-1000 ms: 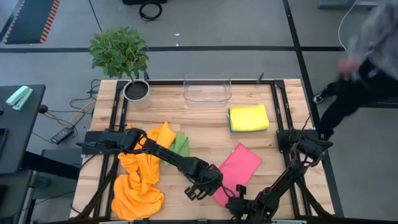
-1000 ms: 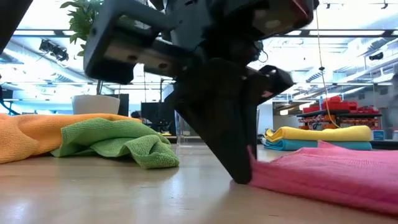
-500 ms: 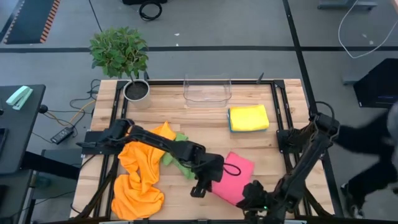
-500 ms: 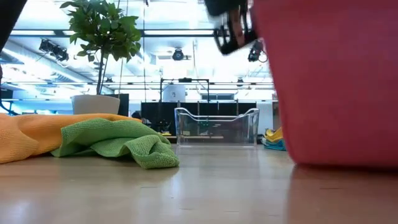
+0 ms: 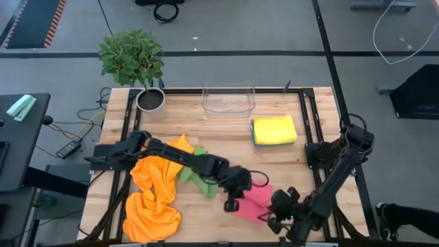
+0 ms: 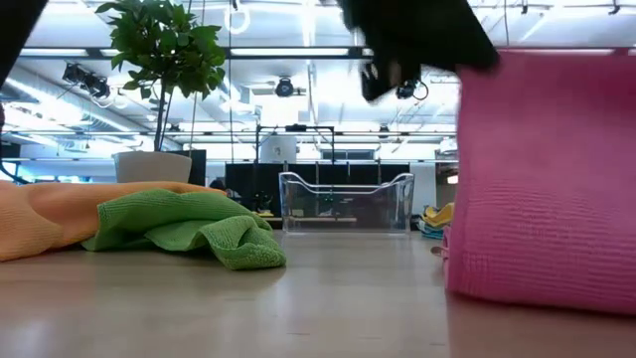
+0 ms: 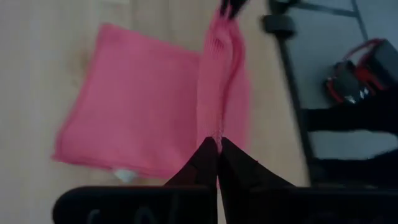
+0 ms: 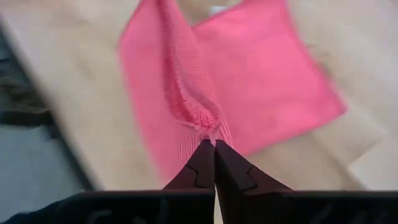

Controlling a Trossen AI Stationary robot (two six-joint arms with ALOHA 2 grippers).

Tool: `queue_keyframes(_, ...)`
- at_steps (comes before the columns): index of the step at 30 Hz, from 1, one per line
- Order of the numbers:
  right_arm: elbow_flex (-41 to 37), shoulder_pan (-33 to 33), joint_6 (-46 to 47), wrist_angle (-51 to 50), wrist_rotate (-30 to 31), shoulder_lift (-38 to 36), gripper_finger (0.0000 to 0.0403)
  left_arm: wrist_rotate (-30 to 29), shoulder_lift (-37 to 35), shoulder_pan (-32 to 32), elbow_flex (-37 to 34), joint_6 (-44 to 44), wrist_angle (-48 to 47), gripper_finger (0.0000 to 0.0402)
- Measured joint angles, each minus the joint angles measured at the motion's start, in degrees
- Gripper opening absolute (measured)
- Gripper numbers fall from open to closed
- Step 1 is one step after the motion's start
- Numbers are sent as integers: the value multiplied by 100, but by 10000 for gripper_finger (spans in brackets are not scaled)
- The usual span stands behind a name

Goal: Fold microfiber towels
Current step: Fold the pink towel

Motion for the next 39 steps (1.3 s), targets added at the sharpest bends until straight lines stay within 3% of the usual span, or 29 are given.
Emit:
queue_keyframes(9,-652,-498,-239,67,-127,-7,3,1,420,235,2,-6,-193,11)
queue_keyframes(28,-1116,-784,-234,155,-164,-13,3,-340,457,675,-2,136,-236,18)
queue_keyframes(39,-1116,-827,-270,7,-158,-13,42,-568,591,949,0,209,-173,18)
